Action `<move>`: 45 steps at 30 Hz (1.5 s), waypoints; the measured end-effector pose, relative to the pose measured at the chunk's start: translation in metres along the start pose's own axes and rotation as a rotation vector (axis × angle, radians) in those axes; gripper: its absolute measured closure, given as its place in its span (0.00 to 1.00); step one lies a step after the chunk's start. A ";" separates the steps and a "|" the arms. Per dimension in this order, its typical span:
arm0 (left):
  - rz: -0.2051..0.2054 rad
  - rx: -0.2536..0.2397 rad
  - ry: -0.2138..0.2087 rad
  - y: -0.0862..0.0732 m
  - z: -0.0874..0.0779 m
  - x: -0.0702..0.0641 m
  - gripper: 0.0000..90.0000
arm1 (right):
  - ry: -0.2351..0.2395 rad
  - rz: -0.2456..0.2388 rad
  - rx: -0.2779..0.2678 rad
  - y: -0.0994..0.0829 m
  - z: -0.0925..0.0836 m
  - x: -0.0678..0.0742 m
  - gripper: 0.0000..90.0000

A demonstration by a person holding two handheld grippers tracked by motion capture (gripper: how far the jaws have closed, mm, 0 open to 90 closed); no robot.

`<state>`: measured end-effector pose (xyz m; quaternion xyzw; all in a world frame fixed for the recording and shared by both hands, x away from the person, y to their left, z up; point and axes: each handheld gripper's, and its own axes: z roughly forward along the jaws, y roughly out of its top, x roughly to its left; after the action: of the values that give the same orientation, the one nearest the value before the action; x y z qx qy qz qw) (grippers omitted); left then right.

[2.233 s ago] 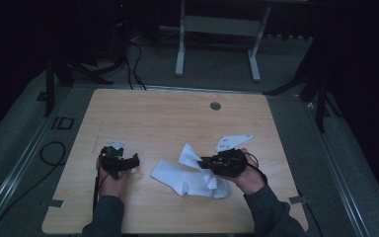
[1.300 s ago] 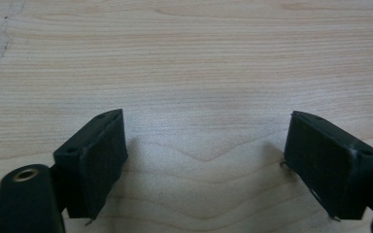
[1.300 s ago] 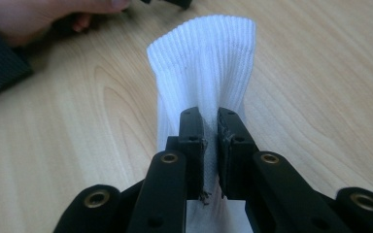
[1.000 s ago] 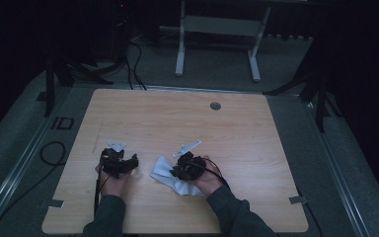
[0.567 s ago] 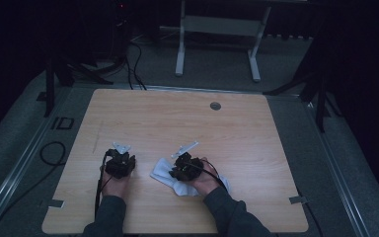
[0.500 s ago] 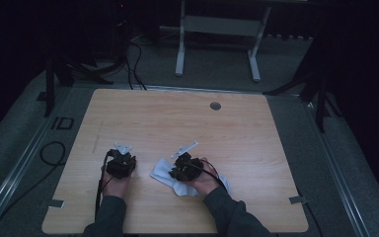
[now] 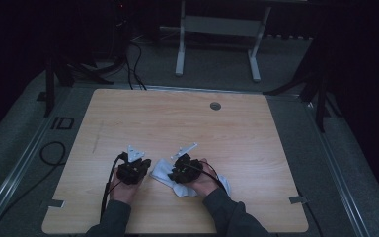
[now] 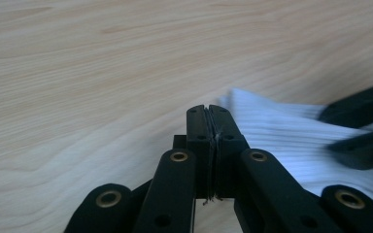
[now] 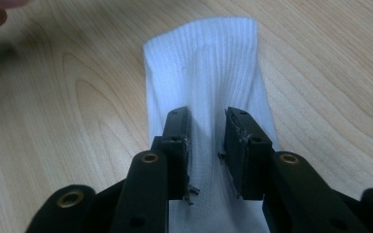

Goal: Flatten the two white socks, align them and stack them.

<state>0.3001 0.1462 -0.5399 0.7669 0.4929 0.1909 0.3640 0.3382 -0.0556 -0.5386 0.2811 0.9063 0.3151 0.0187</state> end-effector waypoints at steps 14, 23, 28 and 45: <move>0.054 0.064 -0.046 -0.001 0.016 -0.015 0.99 | -0.007 -0.006 0.003 -0.002 0.002 0.001 0.74; 0.042 0.080 -0.058 -0.001 0.018 -0.013 1.00 | -0.005 -0.004 -0.036 0.000 -0.012 -0.001 0.67; 0.050 0.083 -0.053 0.000 0.018 -0.014 1.00 | -0.041 -0.002 -0.080 -0.001 -0.040 -0.008 0.66; 0.054 0.088 -0.050 0.000 0.018 -0.014 1.00 | -0.171 0.089 -0.069 -0.062 -0.100 -0.040 0.79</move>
<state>0.3051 0.1270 -0.5509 0.7997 0.4709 0.1594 0.3368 0.3202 -0.1727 -0.5003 0.3462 0.8765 0.3217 0.0917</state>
